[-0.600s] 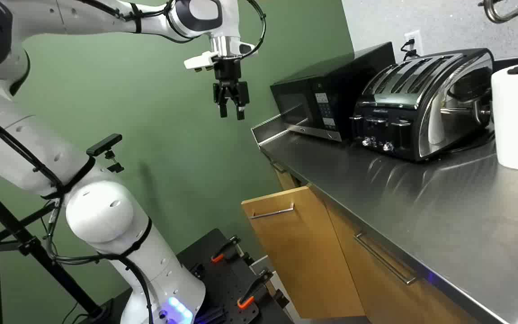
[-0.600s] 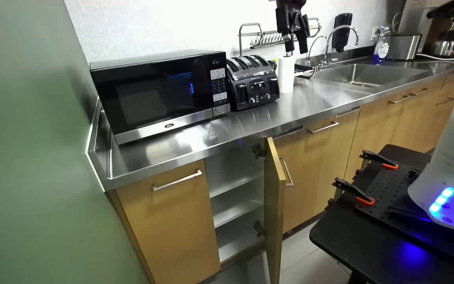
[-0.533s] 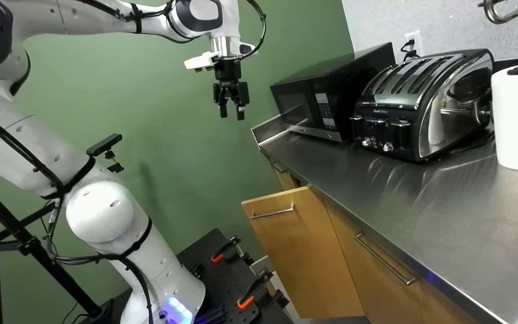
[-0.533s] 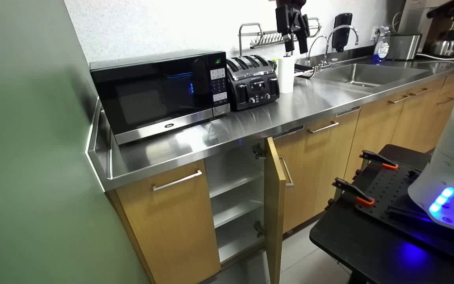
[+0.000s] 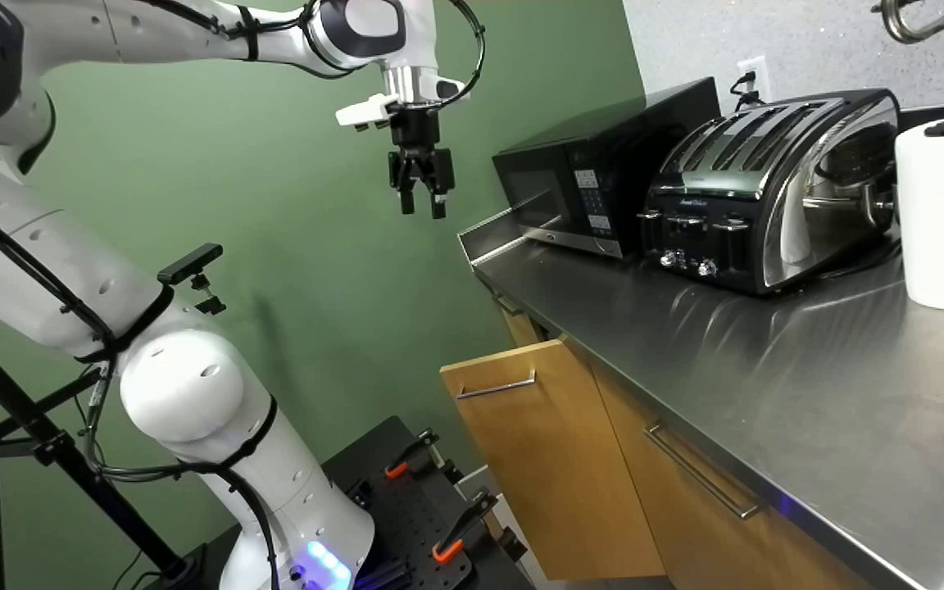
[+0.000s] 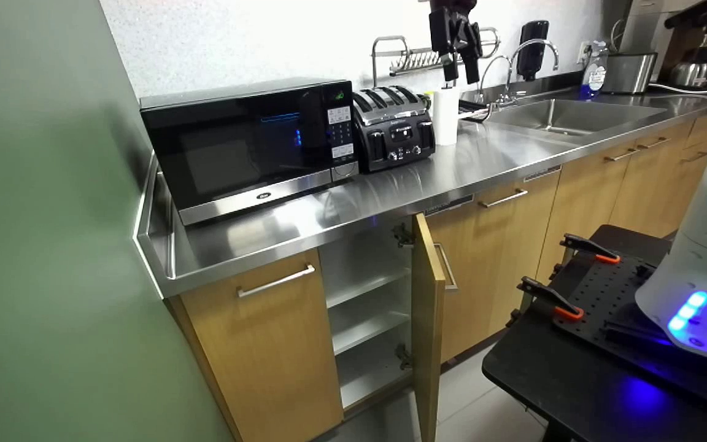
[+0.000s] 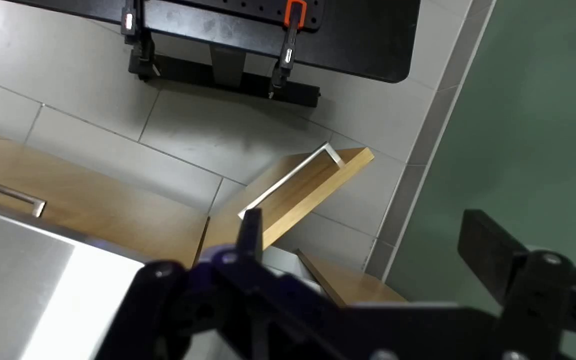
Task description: Push down the right toaster lever
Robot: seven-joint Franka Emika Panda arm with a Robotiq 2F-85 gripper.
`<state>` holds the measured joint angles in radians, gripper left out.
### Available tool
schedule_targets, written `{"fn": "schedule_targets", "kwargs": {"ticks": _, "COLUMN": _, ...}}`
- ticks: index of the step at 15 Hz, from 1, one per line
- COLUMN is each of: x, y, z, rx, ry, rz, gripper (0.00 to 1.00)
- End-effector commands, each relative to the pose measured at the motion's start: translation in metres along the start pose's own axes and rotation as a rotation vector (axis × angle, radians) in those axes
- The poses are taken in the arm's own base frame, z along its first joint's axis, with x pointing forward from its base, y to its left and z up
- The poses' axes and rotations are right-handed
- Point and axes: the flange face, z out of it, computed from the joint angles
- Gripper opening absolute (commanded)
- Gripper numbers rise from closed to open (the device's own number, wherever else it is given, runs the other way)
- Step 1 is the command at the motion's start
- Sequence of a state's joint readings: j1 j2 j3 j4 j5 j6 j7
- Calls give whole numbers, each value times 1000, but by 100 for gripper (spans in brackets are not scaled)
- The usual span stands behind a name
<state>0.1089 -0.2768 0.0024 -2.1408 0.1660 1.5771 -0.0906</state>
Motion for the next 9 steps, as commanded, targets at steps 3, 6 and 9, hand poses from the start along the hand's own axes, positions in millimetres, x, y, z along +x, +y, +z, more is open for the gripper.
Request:
{"fn": "schedule_targets", "kwargs": {"ticks": 3, "x": 8, "y": 22, "z": -17, "rx": -19, "ry": 111, "rz": 126, "gripper": 100}}
{"fn": "schedule_targets", "kwargs": {"ticks": 6, "x": 14, "y": 66, "z": -41, "rx": -19, "ry": 236, "rz": 248, "gripper": 100}}
{"fn": "schedule_targets", "kwargs": {"ticks": 9, "x": 18, "y": 116, "z": -57, "rx": -94, "ry": 363, "rz": 344, "gripper": 100}}
